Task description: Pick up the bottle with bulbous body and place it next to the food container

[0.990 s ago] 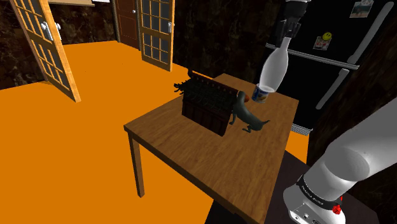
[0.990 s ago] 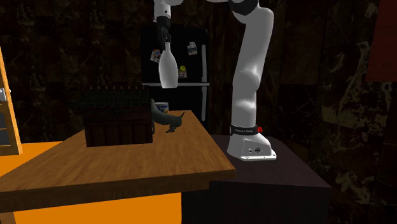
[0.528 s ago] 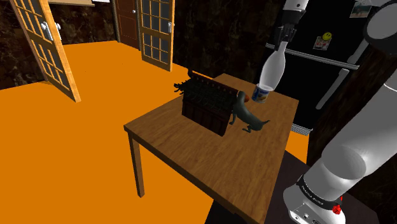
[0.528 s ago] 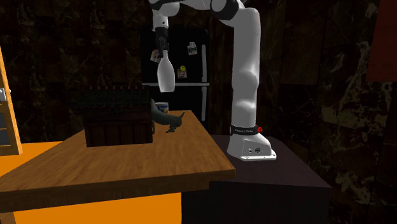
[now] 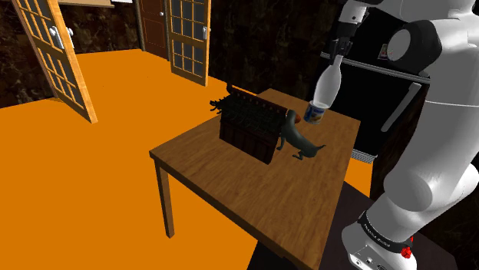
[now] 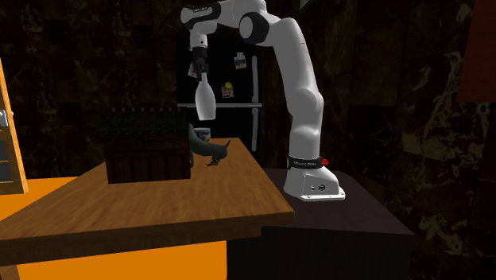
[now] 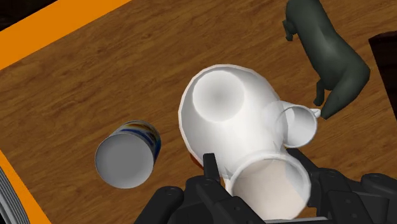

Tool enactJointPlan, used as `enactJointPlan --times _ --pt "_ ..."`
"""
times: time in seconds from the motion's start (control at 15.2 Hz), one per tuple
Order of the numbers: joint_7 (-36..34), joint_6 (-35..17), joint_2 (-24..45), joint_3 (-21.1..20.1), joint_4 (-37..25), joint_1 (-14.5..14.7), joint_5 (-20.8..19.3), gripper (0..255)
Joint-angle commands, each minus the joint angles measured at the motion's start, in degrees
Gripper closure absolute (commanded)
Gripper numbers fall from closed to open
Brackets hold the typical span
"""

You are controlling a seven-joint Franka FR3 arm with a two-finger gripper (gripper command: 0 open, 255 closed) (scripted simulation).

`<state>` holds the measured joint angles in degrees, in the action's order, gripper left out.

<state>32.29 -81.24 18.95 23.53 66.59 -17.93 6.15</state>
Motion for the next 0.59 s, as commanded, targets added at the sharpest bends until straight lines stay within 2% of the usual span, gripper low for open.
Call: enactJointPlan --times 0.0,0.53 --pt "1.4 0.2 3.7 0.2 -3.8 -1.8 1.4 255" --pt "1.1 -7.5 1.0 0.1 6.6 -0.2 0.3 255"
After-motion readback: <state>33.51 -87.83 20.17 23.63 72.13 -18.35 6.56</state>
